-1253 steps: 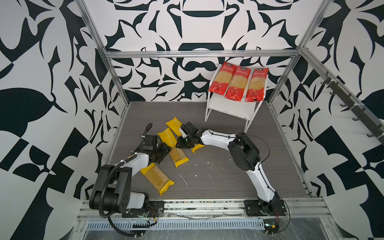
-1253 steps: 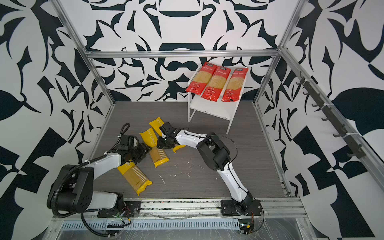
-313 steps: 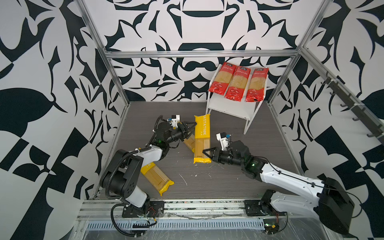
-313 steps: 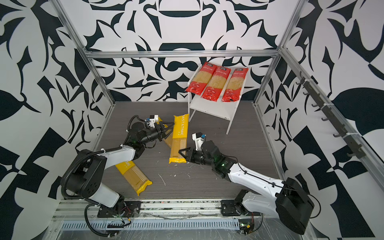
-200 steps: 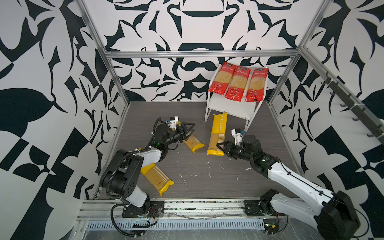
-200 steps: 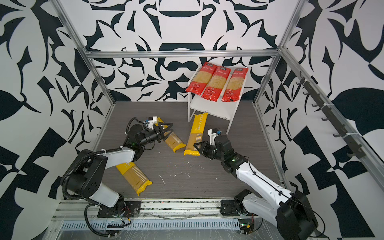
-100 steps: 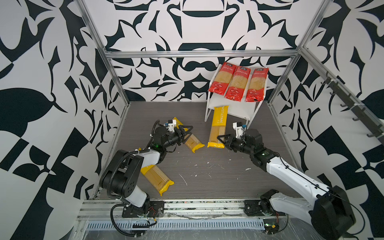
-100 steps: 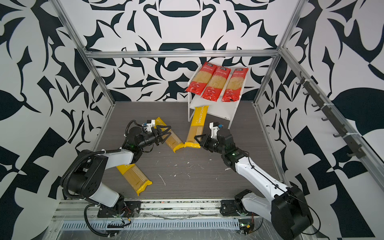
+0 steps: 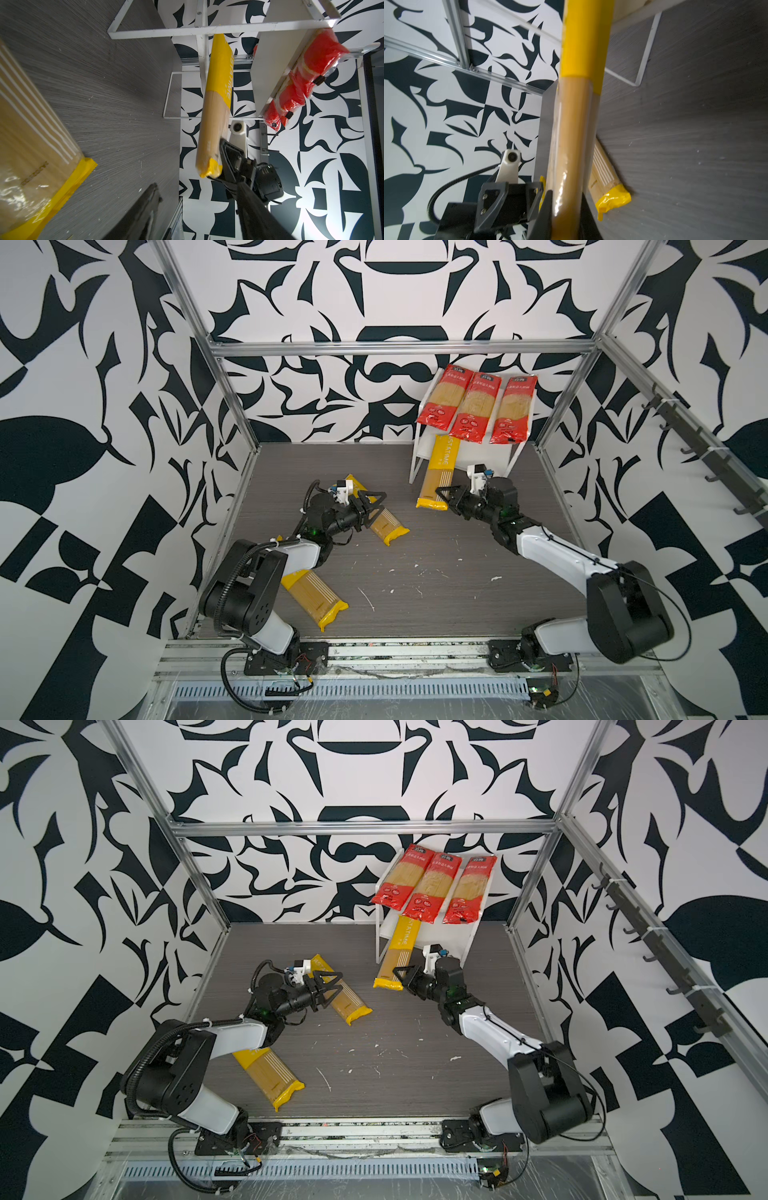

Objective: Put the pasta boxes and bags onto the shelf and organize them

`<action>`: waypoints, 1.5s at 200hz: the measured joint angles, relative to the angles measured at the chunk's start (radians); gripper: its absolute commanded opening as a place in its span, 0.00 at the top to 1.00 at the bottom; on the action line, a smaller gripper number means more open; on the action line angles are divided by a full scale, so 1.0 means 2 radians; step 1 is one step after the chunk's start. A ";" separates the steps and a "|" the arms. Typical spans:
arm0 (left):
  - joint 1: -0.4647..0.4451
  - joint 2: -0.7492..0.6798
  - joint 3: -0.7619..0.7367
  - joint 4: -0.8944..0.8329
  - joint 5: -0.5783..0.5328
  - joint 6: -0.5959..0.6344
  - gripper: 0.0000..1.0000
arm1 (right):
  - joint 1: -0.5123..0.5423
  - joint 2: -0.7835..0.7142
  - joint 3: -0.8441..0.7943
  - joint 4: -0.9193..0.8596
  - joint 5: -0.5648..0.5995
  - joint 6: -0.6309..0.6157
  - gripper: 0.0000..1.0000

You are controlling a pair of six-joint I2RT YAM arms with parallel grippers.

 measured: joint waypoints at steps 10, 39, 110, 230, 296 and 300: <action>0.000 0.002 0.001 -0.001 0.000 0.004 0.23 | -0.008 0.025 0.011 0.012 -0.001 0.000 1.00; -0.005 0.024 0.024 -0.015 0.002 0.015 0.17 | -0.024 0.094 0.048 0.078 -0.006 0.017 0.93; -0.049 0.151 0.148 -0.019 0.005 0.016 0.18 | -0.028 0.151 0.068 0.180 -0.009 0.101 0.53; -0.105 0.258 0.310 -0.037 -0.020 0.001 0.48 | -0.030 0.003 -0.029 0.085 -0.005 0.085 0.46; -0.110 0.267 0.358 -0.072 -0.030 0.007 0.74 | -0.030 -0.058 -0.092 0.063 -0.003 0.079 0.45; -0.110 0.270 0.362 -0.075 -0.031 0.008 0.75 | -0.030 -0.061 -0.096 0.061 -0.003 0.078 0.45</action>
